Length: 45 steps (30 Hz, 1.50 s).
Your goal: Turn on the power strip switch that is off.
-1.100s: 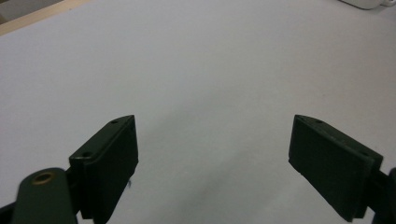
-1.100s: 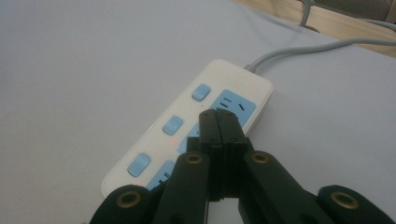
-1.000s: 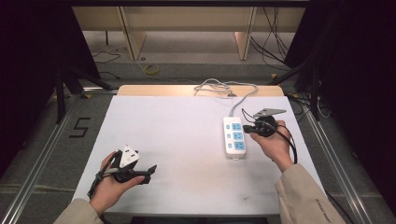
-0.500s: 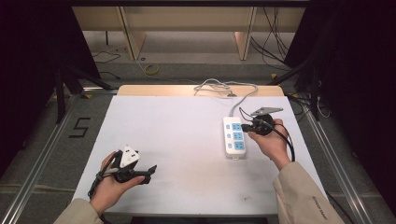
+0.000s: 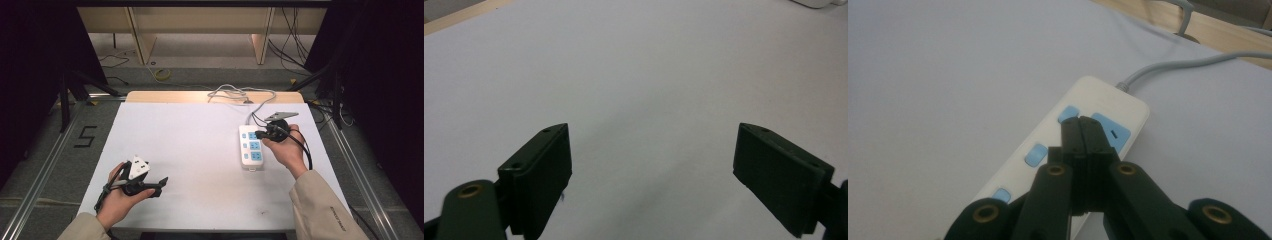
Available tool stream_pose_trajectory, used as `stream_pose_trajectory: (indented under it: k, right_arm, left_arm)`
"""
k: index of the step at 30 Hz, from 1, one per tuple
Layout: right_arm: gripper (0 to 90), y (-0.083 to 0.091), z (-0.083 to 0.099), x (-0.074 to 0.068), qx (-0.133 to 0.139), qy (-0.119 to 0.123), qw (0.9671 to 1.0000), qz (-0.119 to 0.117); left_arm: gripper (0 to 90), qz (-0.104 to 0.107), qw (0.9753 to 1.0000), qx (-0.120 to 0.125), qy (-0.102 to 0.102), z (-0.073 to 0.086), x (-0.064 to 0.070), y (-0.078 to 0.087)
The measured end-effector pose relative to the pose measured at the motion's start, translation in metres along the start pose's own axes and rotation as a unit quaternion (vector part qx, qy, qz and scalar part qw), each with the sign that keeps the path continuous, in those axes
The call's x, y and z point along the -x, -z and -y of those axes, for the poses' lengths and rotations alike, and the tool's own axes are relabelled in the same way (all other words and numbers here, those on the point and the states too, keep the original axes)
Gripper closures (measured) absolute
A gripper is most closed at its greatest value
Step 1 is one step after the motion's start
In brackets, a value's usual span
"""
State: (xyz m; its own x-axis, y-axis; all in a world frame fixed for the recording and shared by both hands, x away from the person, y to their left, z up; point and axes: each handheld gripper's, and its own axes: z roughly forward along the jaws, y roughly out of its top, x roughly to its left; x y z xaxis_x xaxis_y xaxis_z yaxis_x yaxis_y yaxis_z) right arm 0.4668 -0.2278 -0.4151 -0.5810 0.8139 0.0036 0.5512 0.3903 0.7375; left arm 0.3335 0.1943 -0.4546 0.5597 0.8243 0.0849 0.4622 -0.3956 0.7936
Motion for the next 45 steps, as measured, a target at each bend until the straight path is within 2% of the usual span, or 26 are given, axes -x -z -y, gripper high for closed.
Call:
stream_pose_trajectory:
  k: [45]
  right_arm:
    - [90.0, -0.017, -0.021, -0.005, -0.021, 0.013, 0.9997, -0.001]
  left_arm:
    - [15.3, 0.002, 1.0, -0.003, -0.004, 0.0, 0.001, -0.001]
